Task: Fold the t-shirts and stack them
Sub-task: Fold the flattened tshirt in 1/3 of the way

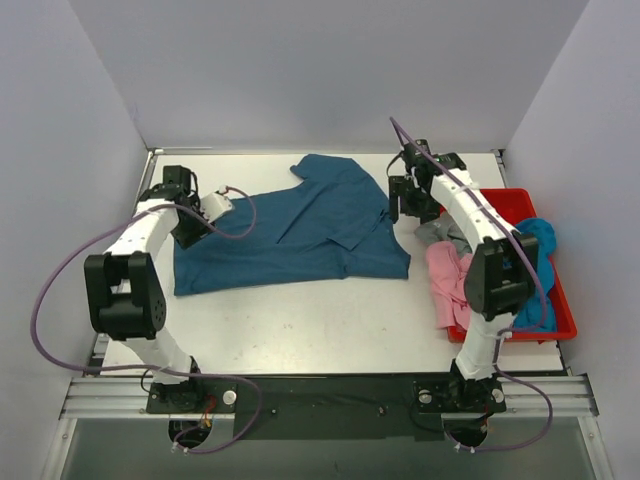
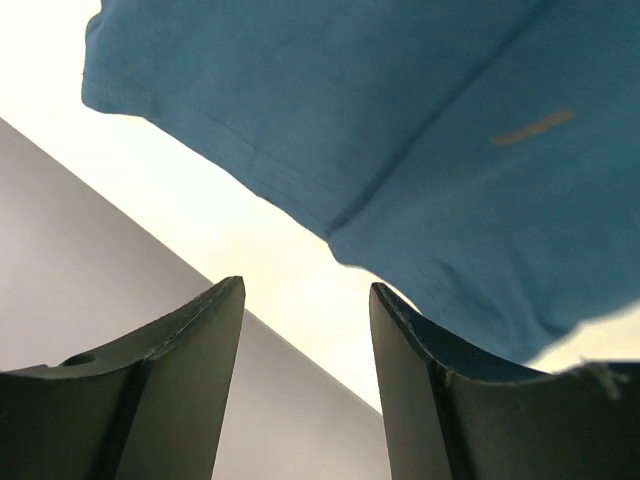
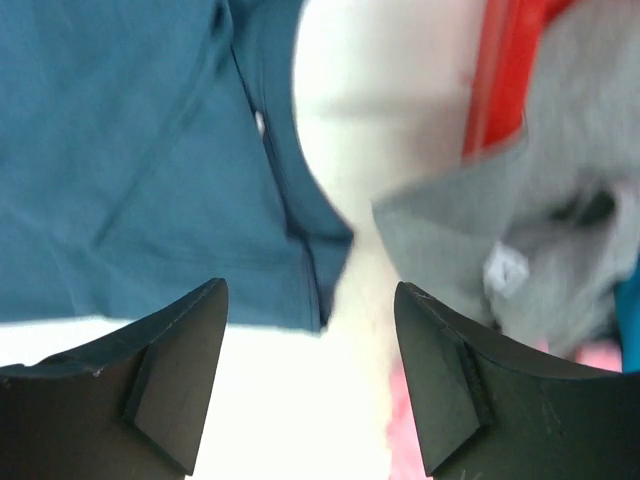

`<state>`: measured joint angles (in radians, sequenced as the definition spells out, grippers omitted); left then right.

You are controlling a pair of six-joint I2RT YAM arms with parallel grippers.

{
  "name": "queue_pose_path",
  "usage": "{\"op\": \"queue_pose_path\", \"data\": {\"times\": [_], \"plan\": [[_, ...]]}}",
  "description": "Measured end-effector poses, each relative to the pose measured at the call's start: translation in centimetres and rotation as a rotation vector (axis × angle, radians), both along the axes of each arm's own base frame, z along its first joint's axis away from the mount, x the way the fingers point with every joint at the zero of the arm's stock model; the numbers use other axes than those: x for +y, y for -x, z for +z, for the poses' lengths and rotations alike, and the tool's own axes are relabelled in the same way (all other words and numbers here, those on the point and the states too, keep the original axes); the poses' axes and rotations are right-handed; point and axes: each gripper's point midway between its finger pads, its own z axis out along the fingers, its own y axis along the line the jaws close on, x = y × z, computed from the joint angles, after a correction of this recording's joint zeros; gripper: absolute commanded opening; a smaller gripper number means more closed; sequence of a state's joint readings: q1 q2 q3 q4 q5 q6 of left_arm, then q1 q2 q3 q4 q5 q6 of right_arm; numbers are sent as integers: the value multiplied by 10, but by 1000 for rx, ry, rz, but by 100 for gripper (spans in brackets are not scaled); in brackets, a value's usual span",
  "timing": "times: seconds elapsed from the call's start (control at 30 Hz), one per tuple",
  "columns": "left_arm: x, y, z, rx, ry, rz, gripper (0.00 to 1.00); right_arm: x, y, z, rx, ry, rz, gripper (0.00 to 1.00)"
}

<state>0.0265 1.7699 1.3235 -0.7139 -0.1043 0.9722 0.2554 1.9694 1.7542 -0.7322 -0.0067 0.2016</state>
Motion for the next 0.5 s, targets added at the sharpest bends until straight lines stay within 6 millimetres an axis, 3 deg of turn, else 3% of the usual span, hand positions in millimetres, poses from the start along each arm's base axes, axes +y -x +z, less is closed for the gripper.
{"op": "queue_pose_path", "data": {"times": [0.07, 0.17, 0.27, 0.37, 0.5], "plan": [[-9, 13, 16, -15, 31, -41, 63, -6, 30, 10, 2, 4, -25, 63], [-19, 47, 17, 11, 50, -108, 65, -12, 68, 8, 30, 3, -63, 64], [-26, 88, -8, 119, 61, -170, 67, -7, 90, -16, 93, -12, -79, 63], [-34, 115, -38, 222, 63, -214, 67, -3, 100, -44, 160, -17, -95, 59], [-38, 127, -57, 273, 61, -243, 66, 3, 108, -75, 206, -46, -120, 59]]}}
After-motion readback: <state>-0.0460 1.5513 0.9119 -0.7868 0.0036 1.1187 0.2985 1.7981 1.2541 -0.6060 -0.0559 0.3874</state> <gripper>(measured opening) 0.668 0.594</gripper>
